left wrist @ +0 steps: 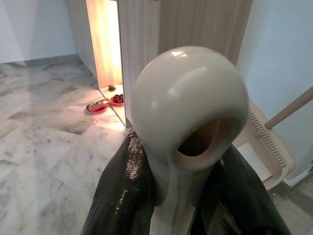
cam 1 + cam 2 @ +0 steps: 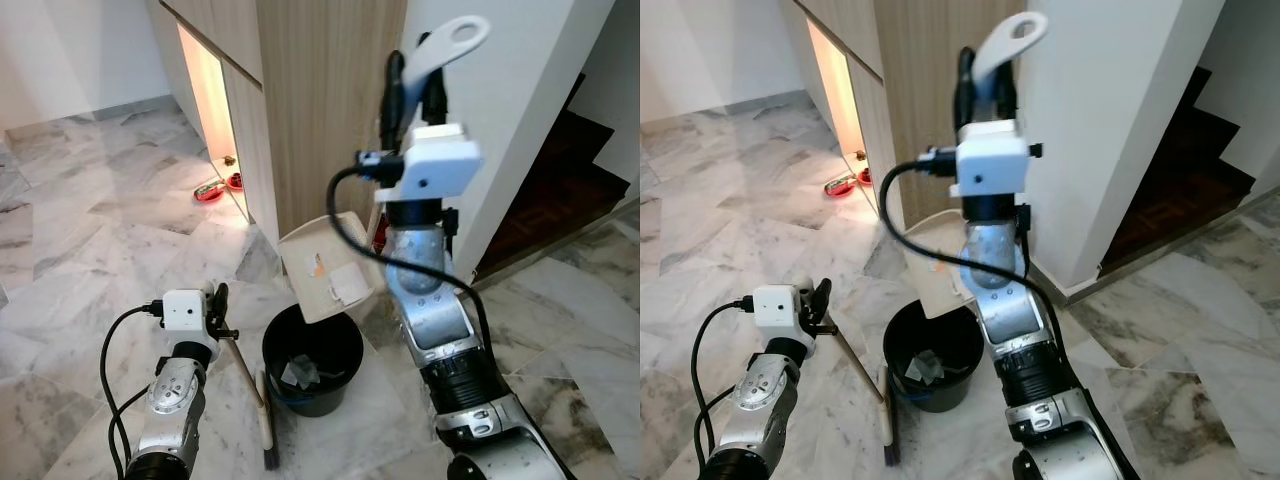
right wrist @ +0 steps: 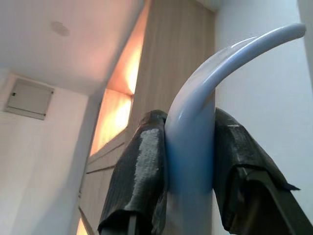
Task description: Sweep floor
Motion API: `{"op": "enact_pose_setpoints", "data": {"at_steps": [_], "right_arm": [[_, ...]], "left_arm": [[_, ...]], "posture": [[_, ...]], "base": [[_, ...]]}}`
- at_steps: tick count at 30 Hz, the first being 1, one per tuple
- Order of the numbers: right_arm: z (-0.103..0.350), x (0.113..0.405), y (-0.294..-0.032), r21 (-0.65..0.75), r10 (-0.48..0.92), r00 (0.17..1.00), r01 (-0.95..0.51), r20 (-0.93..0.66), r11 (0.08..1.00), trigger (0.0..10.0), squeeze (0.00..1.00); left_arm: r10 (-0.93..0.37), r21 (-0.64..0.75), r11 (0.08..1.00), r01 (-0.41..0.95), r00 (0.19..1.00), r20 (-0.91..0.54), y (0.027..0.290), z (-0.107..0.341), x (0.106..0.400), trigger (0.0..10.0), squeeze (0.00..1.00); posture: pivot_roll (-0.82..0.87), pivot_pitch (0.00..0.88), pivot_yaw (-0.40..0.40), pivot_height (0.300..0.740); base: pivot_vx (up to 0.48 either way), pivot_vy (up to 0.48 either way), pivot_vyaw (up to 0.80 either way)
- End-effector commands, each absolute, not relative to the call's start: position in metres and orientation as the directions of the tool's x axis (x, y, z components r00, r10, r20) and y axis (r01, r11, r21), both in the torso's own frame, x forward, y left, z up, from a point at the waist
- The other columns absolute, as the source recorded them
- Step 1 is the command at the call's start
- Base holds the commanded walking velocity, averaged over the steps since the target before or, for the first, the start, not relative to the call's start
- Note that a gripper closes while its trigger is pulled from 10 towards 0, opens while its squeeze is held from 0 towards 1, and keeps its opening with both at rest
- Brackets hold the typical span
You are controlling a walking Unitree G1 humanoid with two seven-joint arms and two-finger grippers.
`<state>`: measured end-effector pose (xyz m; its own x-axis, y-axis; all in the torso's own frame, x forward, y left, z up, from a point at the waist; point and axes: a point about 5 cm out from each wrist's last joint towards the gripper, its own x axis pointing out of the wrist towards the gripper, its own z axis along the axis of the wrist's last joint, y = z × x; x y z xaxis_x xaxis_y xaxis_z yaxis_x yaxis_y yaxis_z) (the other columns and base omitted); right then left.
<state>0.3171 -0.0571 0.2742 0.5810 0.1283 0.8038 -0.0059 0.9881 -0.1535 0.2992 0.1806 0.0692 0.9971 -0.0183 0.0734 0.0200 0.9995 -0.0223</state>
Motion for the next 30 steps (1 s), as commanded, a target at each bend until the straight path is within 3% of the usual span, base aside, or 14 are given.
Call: {"op": "enact_pose_setpoints", "data": {"at_steps": [1, 16, 30], "right_arm": [[0.290, 0.302, -0.048, -0.188, 0.184, 0.463, -0.036, 0.867, 0.981, 10.0, 0.00], [0.286, 0.285, -0.031, -0.327, 0.330, 0.367, -0.071, 0.870, 0.942, 10.0, 0.00], [0.287, 0.272, -0.022, -0.346, 0.367, 0.300, -0.121, 0.881, 0.930, 10.0, 0.00]], "left_arm": [[-0.028, -0.015, 0.999, 0.030, 0.993, 0.118, 0.180, 0.076, 0.300, 10.0, 0.00], [-0.033, -0.020, 0.999, 0.036, 0.992, 0.120, 0.178, 0.076, 0.300, 10.0, 0.00], [-0.035, -0.021, 0.999, 0.037, 0.992, 0.122, 0.178, 0.077, 0.301, 10.0, 0.00]], "posture": [[0.00, 0.000, 0.013, 0.740], [0.00, 0.000, 0.012, 0.740], [0.00, 0.000, 0.010, 0.740]], "base": [[0.000, 0.000, 0.00], [0.000, 0.000, 0.00], [0.000, 0.000, 0.00]]}}
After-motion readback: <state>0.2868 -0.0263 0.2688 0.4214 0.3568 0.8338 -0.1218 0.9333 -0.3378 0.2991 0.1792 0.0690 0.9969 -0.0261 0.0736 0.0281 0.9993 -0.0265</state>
